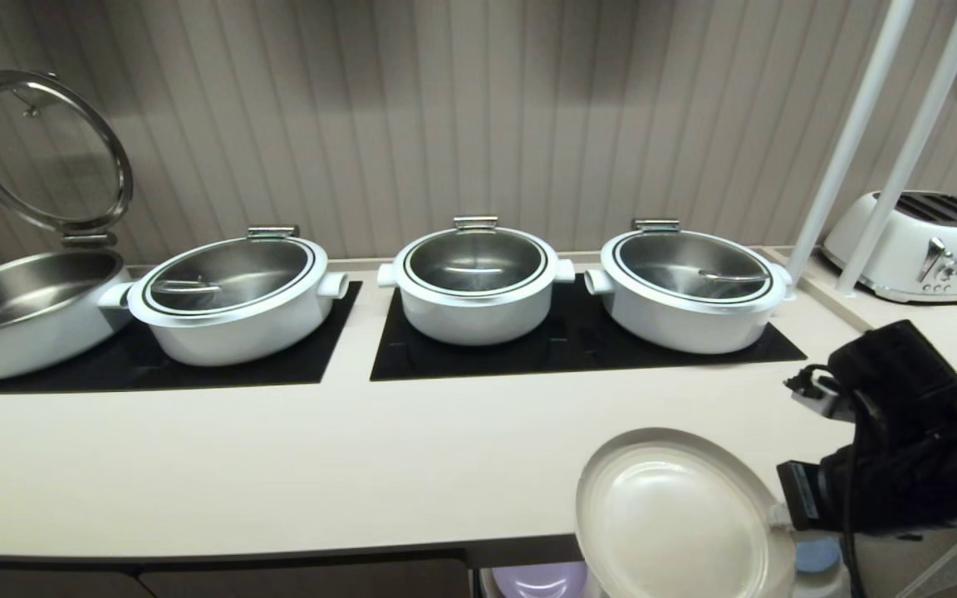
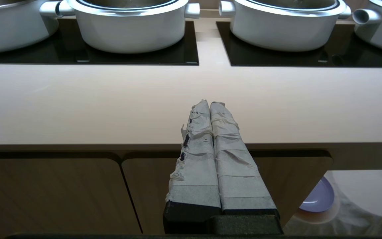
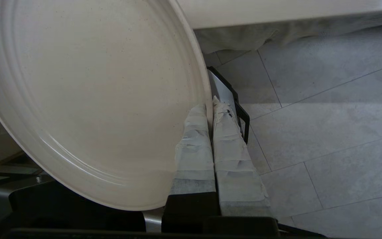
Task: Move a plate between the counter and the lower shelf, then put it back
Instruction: Put the plate in the cupboard
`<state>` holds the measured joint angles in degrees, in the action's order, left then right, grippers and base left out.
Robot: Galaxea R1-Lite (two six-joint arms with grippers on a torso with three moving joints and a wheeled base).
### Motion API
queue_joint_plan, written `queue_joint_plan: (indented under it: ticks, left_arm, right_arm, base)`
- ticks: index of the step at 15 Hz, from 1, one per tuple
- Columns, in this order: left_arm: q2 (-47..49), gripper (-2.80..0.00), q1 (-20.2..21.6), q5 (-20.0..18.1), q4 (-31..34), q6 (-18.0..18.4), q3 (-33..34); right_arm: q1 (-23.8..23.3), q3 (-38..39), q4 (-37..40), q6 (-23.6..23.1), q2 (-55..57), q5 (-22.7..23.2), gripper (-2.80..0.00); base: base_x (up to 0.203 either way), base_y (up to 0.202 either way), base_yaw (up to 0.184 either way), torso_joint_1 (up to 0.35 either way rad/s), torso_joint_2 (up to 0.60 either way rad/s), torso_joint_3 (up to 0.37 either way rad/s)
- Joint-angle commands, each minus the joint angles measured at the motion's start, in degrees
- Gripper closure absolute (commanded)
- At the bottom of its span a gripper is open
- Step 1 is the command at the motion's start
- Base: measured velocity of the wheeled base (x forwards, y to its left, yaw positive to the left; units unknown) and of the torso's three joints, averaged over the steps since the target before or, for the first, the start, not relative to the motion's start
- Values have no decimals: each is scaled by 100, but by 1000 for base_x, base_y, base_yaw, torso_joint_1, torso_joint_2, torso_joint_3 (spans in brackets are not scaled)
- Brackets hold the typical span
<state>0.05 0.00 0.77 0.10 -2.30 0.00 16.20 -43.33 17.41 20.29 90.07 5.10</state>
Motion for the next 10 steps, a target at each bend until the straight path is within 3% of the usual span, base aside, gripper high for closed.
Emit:
queue_joint_plan:
  ticks: [1,4,7,10]
  left_arm:
    - [4,0,0,2,-1,-7,0]
    - [4,0,0,2,-1,-7,0]
    - [4,0,2,2,-1,-7,0]
    - [4,0,0,2,-1,-6,0]
  right_arm:
    - [21,420,2,19,-462,9,0]
    - [65,829,-9,36,-781,17,0]
    - [77,995,43,21,-1127,671,0]
    - [76,1350,27,-12,-1193,759,0]
  base:
    - [0,0,0,0,0,0]
    - [0,0,0,0,0,0]
    - [0,0,0,0,0,0]
    - [0,0,0,0,0,0]
